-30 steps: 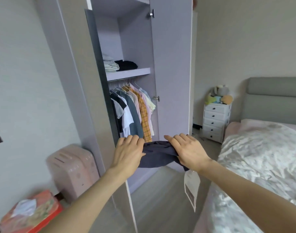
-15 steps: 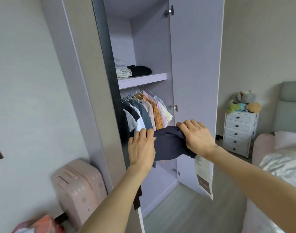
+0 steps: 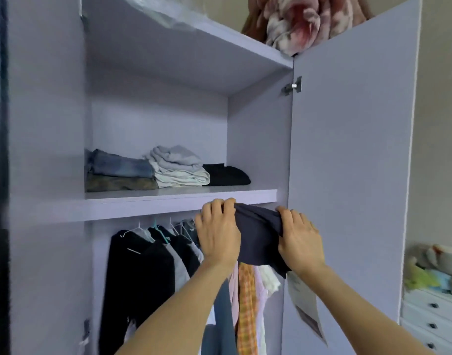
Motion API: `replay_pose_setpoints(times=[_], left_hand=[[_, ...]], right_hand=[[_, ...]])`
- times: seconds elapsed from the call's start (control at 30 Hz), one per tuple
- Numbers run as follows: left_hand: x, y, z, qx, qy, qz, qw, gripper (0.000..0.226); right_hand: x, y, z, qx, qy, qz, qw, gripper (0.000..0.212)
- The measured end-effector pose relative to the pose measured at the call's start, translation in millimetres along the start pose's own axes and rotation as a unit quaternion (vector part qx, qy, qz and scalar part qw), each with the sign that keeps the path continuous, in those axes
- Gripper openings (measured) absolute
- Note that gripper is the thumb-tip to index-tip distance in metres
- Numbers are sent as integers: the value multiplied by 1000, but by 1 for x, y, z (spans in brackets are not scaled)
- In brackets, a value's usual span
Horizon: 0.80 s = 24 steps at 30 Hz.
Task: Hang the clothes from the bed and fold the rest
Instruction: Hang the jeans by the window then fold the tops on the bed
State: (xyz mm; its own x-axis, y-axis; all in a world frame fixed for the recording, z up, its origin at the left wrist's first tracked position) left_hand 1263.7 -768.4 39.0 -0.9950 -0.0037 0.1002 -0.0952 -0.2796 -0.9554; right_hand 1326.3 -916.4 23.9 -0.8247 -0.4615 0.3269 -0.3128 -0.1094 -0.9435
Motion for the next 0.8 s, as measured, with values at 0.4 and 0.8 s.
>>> replay_pose_setpoints(times=[0.4,0.8], left_hand=[[-114,-57,-44,-74,-9,15,997,26],[-174,-161,-73,-104,-60,78,990,28]], right_hand=[[-137,-82,13,73,-101,14,992,48],[-219,-210,-12,167,-158,101,968,47]])
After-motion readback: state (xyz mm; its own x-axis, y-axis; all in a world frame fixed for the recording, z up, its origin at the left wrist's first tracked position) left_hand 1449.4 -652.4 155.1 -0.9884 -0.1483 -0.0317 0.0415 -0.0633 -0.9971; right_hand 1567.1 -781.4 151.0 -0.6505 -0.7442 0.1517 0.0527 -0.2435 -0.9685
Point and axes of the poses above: each hand's wrist, its own y-axis away from the middle knuckle, its own x-axis out of the back of the hand, z = x × y, the point moved 8 cm from there along -y, towards the middle knuckle, and after that the axes turned 15 degrees about z, right-handed, at the moved point
